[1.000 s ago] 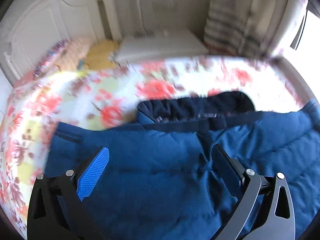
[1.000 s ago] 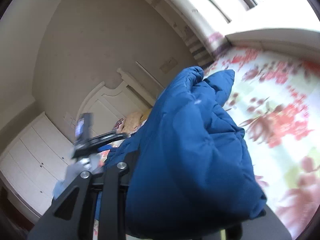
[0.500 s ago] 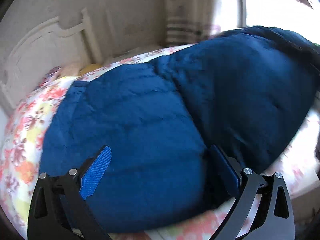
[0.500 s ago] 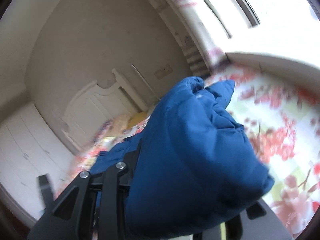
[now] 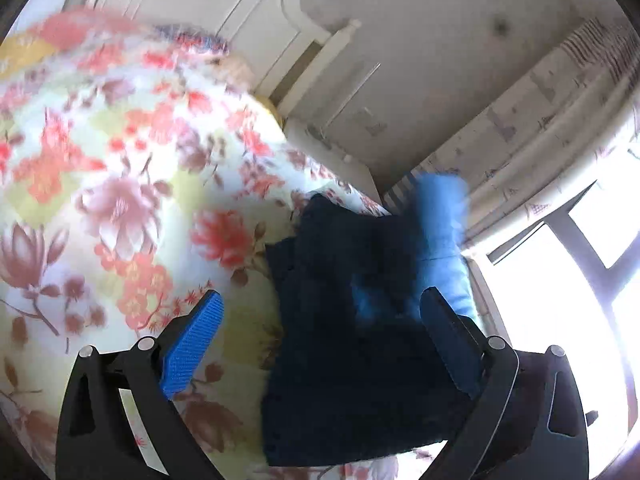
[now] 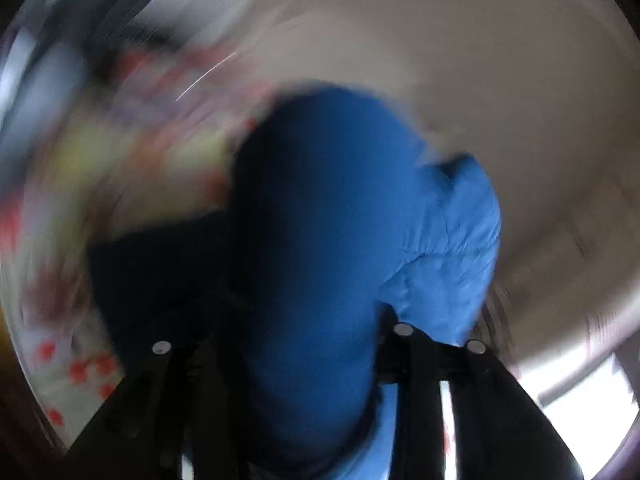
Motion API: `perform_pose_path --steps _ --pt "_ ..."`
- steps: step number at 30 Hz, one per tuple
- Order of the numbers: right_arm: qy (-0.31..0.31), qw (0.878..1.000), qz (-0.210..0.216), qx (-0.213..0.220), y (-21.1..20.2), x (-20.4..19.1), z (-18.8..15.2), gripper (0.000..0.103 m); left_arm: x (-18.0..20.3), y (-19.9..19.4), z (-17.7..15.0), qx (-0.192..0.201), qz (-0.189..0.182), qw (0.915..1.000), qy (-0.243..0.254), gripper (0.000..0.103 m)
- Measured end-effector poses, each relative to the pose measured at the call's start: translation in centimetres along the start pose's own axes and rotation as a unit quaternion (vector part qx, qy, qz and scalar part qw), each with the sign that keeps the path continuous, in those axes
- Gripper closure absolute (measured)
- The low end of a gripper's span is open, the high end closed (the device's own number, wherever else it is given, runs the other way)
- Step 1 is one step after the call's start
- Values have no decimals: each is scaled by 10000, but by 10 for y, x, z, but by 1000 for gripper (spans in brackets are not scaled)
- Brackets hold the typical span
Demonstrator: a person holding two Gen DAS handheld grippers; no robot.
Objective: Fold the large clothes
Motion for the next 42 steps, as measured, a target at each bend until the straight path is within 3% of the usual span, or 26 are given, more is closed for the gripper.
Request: perform_pose_path --steps 2,7,12,14,16,18,20,23,24,25,26,28,30,31,33,35,37,38,40,42 --pt "-740 9967 -327 49 20 -46 0 63 -8 14 -10 -365 -172 9990 -170 8" --pt "-264 9991 -191 271 12 -32 -11 64 15 50 -28 -923 -718 9931 -11 6" --pt "-291 9992 -203 183 14 -31 -8 64 39 54 6 -662 -341 9962 455 6" --pt "-289 9994 -173 74 11 -23 0 64 69 44 29 -520 -195 9933 1015 6" --pt "-221 9995 -239 43 8 -18 10 63 111 44 43 -525 6 9828 1773 6" --pt "-248 9993 -278 11 14 -22 16 59 149 60 45 -680 126 9664 2474 5" --pt "-420 9983 -401 -24 20 -37 18 51 175 95 40 -947 441 9419 3194 5" --pt "-416 9975 -574 5 9 -47 13 45 165 152 35 -1313 1176 9163 3595 5" --pt "-365 9983 -441 81 2 -47 11 39 148 176 32 -1477 1534 9058 3663 5" --pt "-258 9993 -134 229 -11 -47 10 33 136 184 27 -1575 1648 9031 3640 4" --pt "-69 9987 297 420 -28 -45 8 31 123 192 25 -1714 1615 9054 3532 4" --pt "484 9908 977 808 -58 -31 1 29 102 192 29 -1825 1260 9228 3151 4" --pt "1155 9738 1619 1105 -79 -12 -10 33 90 186 31 -1820 1203 9281 3016 4" --pt "1626 9601 1900 1251 -88 4 -19 52 87 183 31 -1781 1235 9281 3028 4" --pt "2118 9478 2005 1286 -95 22 -26 78 88 176 28 -1693 1328 9259 3104 4" --pt "2592 9379 1945 1237 -81 42 -28 79 90 172 29 -1557 1472 9234 3184 4" --pt "2517 9386 2118 1036 -49 43 -19 78 93 152 33 -1137 1926 9181 3273 4" --pt "2298 9468 2090 840 -37 26 -15 78 97 135 34 -960 2011 9206 3206 6" --pt "1919 9621 1854 557 -18 3 -12 78 106 103 33 -708 1817 9318 3061 6" --pt "1867 9633 1865 487 -14 -1 -12 78 118 65 18 -440 1602 9351 3131 6"
Point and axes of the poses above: each gripper's, at about its wrist camera, not at the fingertips, and y roughly the way its jaws point, x to its right, z to its top, the point moved 6 cm from there along y, roughly the way its jaws point, and after that the axes turned 6 degrees about -y, right-handed, at the moved point
